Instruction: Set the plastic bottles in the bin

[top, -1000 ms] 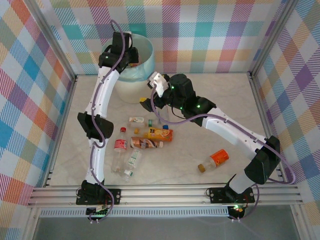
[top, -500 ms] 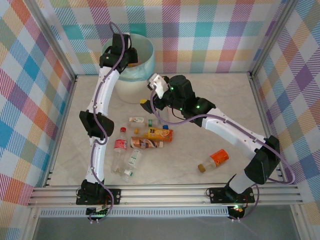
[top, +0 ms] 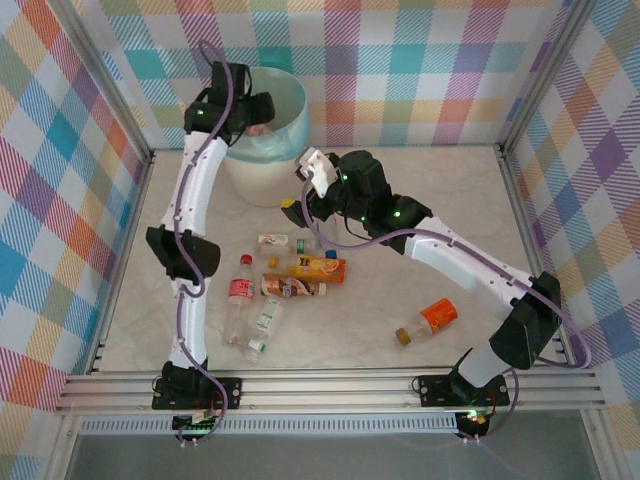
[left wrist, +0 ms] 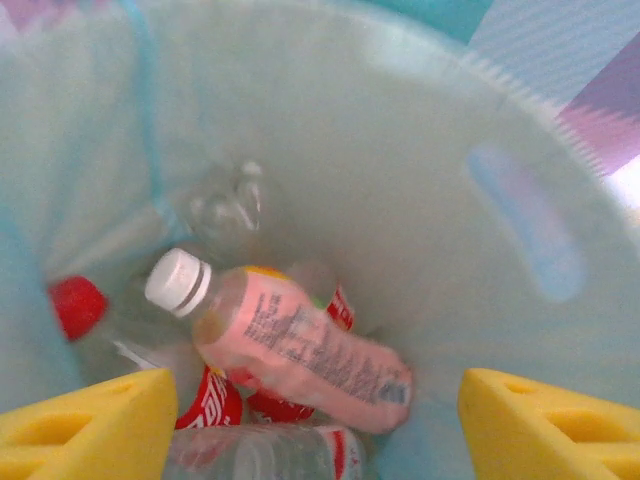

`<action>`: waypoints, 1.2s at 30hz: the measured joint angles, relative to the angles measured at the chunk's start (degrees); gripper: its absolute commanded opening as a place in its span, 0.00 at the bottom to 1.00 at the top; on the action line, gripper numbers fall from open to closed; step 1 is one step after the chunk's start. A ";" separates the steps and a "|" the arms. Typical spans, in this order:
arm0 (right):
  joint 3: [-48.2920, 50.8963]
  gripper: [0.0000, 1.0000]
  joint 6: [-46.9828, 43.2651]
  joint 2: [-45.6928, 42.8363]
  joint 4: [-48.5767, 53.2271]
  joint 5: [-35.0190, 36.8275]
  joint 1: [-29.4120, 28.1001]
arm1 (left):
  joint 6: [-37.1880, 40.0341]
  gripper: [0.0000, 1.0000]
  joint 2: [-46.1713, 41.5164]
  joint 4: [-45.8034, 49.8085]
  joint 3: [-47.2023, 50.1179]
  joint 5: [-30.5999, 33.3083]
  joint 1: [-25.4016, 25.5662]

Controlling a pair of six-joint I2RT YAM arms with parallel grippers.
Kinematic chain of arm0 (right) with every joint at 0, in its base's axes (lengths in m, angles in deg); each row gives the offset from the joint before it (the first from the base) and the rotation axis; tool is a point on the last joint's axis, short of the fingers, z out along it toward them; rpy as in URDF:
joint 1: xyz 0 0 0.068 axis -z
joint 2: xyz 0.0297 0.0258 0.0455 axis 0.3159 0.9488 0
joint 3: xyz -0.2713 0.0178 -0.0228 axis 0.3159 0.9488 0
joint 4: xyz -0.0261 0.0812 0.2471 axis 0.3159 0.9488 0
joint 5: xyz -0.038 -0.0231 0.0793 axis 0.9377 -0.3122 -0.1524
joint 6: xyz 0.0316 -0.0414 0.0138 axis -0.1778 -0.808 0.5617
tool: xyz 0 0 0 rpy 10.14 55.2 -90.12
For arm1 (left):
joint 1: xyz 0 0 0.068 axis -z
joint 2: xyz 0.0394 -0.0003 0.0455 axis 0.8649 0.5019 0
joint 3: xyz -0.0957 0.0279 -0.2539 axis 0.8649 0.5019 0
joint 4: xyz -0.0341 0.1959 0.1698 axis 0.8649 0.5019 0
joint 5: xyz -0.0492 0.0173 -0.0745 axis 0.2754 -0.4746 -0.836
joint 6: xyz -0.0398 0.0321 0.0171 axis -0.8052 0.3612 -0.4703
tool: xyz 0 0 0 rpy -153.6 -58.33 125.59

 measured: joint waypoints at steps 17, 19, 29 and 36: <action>0.00 0.92 -1.01 -0.50 7.89 -2.27 0.63 | 0.35 0.73 -23.45 -0.31 12.00 -1.57 0.68; 0.00 0.89 -2.01 -0.50 9.94 -3.96 0.90 | 1.07 0.73 -27.98 -0.74 20.85 -2.14 1.22; 5.57 0.87 -10.03 -2.86 14.69 -18.08 0.59 | 2.60 0.74 -53.48 -6.29 57.48 -4.90 4.20; 13.03 0.86 -11.69 -3.76 13.29 -21.77 -3.50 | 0.63 0.74 -66.62 -9.60 78.07 -4.96 4.22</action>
